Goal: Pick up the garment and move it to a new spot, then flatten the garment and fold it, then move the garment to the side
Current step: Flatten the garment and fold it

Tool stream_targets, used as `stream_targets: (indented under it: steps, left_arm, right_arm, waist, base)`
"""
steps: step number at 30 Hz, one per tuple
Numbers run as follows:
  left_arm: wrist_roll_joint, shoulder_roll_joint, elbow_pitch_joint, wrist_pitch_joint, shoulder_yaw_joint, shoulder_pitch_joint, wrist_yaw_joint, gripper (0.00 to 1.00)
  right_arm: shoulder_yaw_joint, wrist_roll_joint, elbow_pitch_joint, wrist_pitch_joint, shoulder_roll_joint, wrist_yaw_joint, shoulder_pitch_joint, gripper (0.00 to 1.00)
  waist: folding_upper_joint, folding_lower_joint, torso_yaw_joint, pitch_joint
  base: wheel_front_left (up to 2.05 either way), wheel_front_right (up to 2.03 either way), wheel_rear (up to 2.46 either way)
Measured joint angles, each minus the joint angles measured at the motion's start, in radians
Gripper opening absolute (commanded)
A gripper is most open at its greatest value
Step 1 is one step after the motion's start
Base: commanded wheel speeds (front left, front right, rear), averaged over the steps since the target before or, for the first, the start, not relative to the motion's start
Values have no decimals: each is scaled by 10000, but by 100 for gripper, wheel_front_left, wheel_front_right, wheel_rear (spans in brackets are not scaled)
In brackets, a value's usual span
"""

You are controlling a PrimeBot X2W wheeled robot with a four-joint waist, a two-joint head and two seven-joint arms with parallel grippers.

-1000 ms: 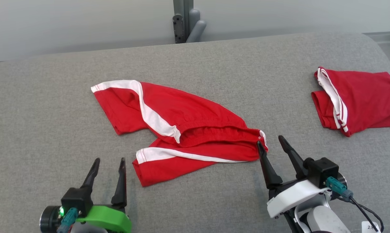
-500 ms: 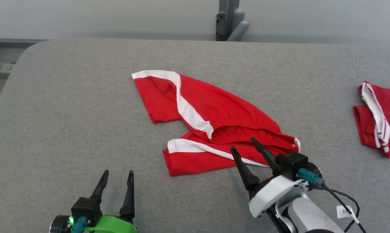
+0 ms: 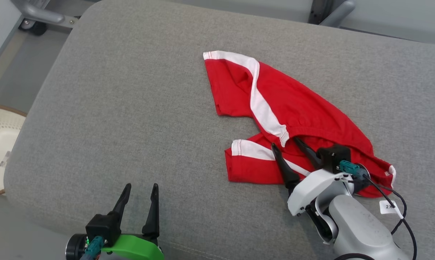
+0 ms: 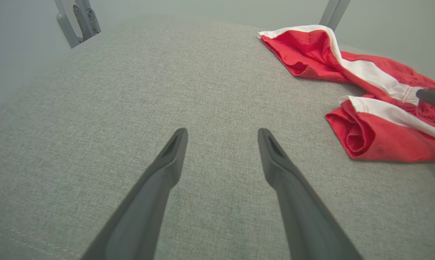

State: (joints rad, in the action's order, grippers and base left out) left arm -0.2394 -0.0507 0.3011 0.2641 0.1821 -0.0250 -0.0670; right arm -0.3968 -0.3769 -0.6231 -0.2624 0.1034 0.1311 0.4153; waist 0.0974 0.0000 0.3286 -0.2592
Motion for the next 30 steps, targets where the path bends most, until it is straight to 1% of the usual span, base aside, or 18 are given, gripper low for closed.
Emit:
stream_targets:
  steps: [2, 3, 4, 5, 6, 7, 11, 16, 19, 22, 23, 24, 25, 26, 30]
  left_arm:
    - [-77, 2, -33, 2, 82, -66, 35, 100]
    - [-94, 2, -48, 0, 121, -91, 59, 100]
    - [-130, 4, -56, 0, 161, -105, 75, 100]
    - [-180, 2, -81, 0, 211, -120, 94, 100]
    - [-236, 2, -134, 0, 265, -152, 94, 100]
    - [-244, 2, -186, 2, 322, -209, 94, 100]
    - [-326, 6, -334, 0, 569, -280, 102, 100]
    - [-420, 10, -368, 0, 863, -299, 142, 100]
    - [-424, 12, -347, 0, 1037, -394, 142, 100]
    - [-491, 12, -322, 0, 1170, -551, 142, 100]
    - [-493, 13, -295, 0, 1225, -589, 142, 100]
    - [-495, 12, -265, 0, 1273, -622, 142, 100]
    - [-516, 10, -228, 0, 1315, -666, 142, 100]
    - [-548, 10, -217, 0, 1375, -699, 142, 100]
    - [-591, 12, -169, 0, 1444, -753, 148, 100]
  right_arm:
    - [-29, -4, -169, 0, 19, 0, 164, 100]
    - [-27, -10, -240, 0, 19, 0, 223, 94]
    - [-40, -6, -303, 0, 33, 0, 271, 76]
    - [-19, -10, -265, 0, 36, 0, 316, 47]
    - [-2, -13, -224, 0, 52, 0, 406, 14]
    - [12, -12, -161, 0, 75, 0, 497, 0]
    - [314, -12, 196, 0, 247, 2, 673, 0]
    - [999, 50, 405, 0, 886, 2, 1432, 0]
    - [1601, 349, -36, 0, 1494, 2, 2289, 0]
    - [2232, 777, -978, 0, 2054, 2, 3214, 0]
    - [2462, 849, -1379, 0, 2194, 2, 3498, 10]
    - [2629, 1030, -1801, 2, 2353, 2, 3757, 36]
    - [2888, 1179, -2192, 0, 2481, 4, 3984, 80]
    - [3172, 1302, -2602, 0, 2608, 4, 4194, 100]
    - [4380, 2105, -3916, 6, 3085, 6, 4733, 100]
  waist:
    - [0, 0, 150, -189]
    - [0, 0, 217, -283]
    - [-1, 1, 276, -368]
    - [-1, 0, 329, -451]
    - [0, 0, 375, -527]
    - [0, 1, 412, -598]
    - [-1, 1, 487, -833]
    - [0, 1, 468, -987]
    - [0, 0, 472, -1076]
    - [-1, 1, 540, -1150]
    - [-1, 1, 579, -1169]
    - [-1, 1, 618, -1188]
    - [-1, 1, 658, -1208]
    - [0, 1, 696, -1226]
    - [-1, 1, 787, -1271]
  base:
    - [0, 0, 0]
    - [0, 0, 0]
    - [0, 0, 0]
    - [0, 0, 0]
    - [0, 0, 0]
    - [0, 0, 0]
    - [0, 0, 0]
    - [0, 0, 0]
    - [0, 0, 0]
    - [0, 0, 0]
    - [0, 0, 0]
    - [0, 0, 0]
    - [0, 0, 0]
    - [0, 0, 0]
    - [0, 0, 0]
